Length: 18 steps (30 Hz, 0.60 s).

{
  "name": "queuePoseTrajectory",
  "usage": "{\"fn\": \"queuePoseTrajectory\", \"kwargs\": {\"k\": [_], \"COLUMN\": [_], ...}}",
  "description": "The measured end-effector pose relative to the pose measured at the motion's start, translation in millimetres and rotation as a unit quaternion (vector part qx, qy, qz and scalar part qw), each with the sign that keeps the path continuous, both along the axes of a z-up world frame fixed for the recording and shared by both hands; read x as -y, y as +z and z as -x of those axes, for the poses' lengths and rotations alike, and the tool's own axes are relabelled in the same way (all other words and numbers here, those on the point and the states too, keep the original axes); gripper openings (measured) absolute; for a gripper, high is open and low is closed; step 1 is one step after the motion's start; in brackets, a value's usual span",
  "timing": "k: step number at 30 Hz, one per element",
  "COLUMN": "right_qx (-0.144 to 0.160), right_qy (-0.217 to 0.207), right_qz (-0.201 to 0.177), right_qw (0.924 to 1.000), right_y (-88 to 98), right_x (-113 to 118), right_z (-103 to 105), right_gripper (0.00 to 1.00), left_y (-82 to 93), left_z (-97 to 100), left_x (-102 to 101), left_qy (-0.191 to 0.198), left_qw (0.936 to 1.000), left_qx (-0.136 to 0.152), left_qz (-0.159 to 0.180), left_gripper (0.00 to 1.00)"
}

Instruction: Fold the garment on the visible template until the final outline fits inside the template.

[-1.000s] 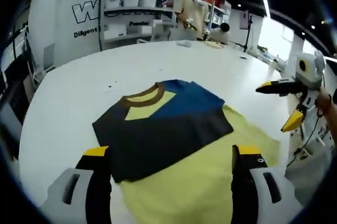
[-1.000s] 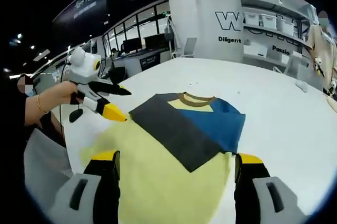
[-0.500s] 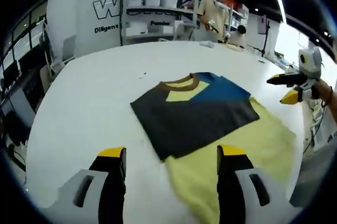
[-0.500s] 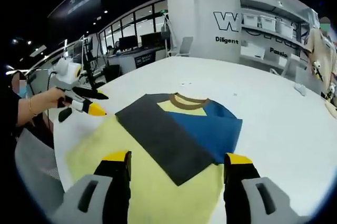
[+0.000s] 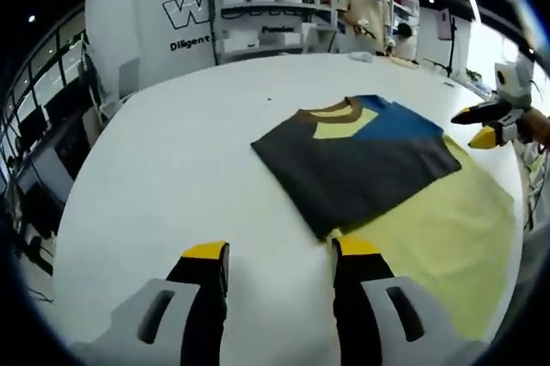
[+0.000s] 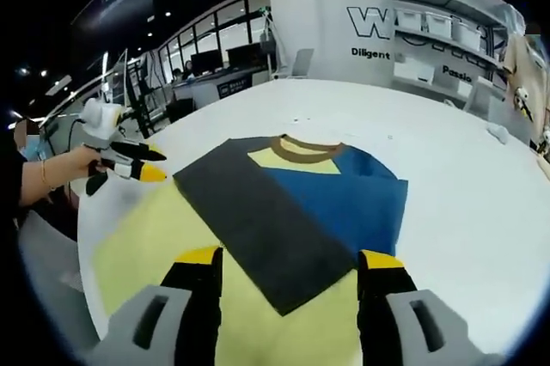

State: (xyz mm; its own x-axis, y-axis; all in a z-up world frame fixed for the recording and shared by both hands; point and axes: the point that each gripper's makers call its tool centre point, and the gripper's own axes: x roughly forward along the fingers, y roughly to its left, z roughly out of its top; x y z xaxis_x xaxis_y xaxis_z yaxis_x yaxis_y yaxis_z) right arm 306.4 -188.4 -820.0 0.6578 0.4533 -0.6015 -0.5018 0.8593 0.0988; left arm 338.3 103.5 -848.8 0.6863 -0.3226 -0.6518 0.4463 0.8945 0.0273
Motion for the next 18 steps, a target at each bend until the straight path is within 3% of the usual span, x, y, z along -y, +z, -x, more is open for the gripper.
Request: {"fn": "queuePoseTrajectory", "kwargs": {"k": [7,11,15,18], "right_qx": [-0.011,-0.017,-0.025,-0.031], "right_qy": [-0.013,-0.018,-0.028,-0.040], "right_qz": [-0.003,-0.001,0.003,0.007], "right_qw": [0.9998,0.9997,0.9993,0.9987], "right_y": [-13.9,-18.4,-25.4,-29.8], "right_x": [4,7,10,13], "right_z": [-9,-13,-16,-18], "right_gripper": [0.56,0.52,0.49,0.46], "left_y": [-8.1,-10.6,-7.2,-6.1], "left_z": [-5.8,-7.7,-7.0,-3.1], "left_x": [12,21,25,31], "left_qy": [-0.014,-0.018,-0.020,-0.023], "left_qw": [0.9998,0.9998,0.9996,0.9996], "left_qx": [0.012,0.009,0.019,0.014], "left_qz": [-0.009,0.010,0.005,0.010], "left_gripper": [0.39,0.35,0.34,0.26]}}
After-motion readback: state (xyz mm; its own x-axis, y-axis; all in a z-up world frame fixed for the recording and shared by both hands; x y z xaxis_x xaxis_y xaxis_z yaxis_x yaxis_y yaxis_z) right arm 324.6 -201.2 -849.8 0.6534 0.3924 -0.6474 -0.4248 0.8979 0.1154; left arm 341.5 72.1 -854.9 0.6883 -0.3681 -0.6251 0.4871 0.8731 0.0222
